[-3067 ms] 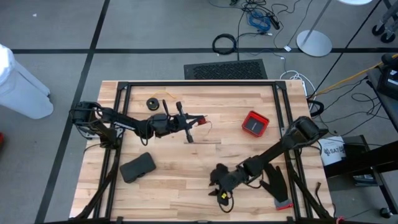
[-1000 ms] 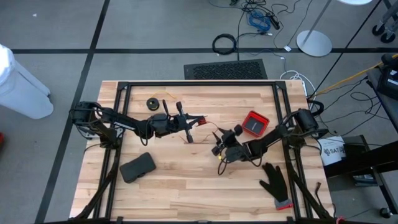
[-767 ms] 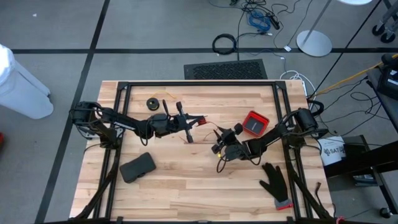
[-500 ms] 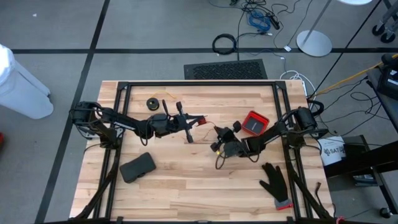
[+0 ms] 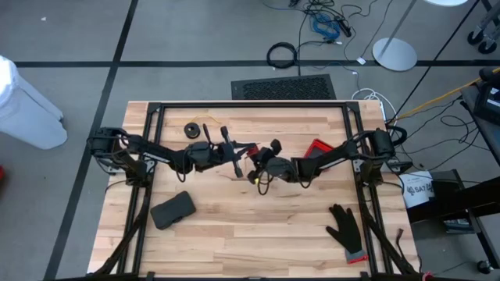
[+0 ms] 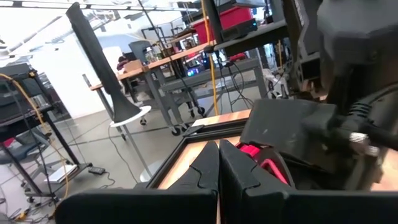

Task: Coil cords
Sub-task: Coil the red wire onto the black spool

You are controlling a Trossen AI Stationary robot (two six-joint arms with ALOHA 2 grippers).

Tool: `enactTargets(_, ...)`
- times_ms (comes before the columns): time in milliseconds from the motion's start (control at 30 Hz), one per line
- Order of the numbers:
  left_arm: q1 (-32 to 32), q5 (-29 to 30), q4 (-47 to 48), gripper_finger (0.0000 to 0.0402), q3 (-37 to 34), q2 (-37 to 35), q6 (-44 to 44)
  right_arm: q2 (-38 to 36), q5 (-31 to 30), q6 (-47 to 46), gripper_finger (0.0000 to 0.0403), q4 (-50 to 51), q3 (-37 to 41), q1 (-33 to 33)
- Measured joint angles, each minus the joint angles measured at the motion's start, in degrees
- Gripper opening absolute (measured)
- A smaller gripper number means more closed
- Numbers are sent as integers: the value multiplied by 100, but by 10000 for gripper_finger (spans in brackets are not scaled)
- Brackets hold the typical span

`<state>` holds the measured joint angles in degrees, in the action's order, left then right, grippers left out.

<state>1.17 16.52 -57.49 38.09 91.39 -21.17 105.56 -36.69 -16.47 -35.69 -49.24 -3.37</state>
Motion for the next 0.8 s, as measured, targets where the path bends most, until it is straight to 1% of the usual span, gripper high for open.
enactTargets(100, 3, 12, 11, 0, 0, -1, -22, 0, 112, 28, 0, 191, -172, -5)
enactTargets(300, -2, -91, 50, 0, 0, -2, -55, 0, 83, -161, 0, 222, -214, -161)
enactTargets(533, -6, -96, 18, 0, 0, -2, -32, 0, -114, -384, 0, 220, -216, -214)
enactTargets(667, -6, -39, -59, 0, 0, -2, -24, 0, -510, -378, 0, 125, -216, -294)
enactTargets(800, -6, -31, -241, 0, 0, -1, -56, -16, -776, -125, 0, -89, -213, -343)
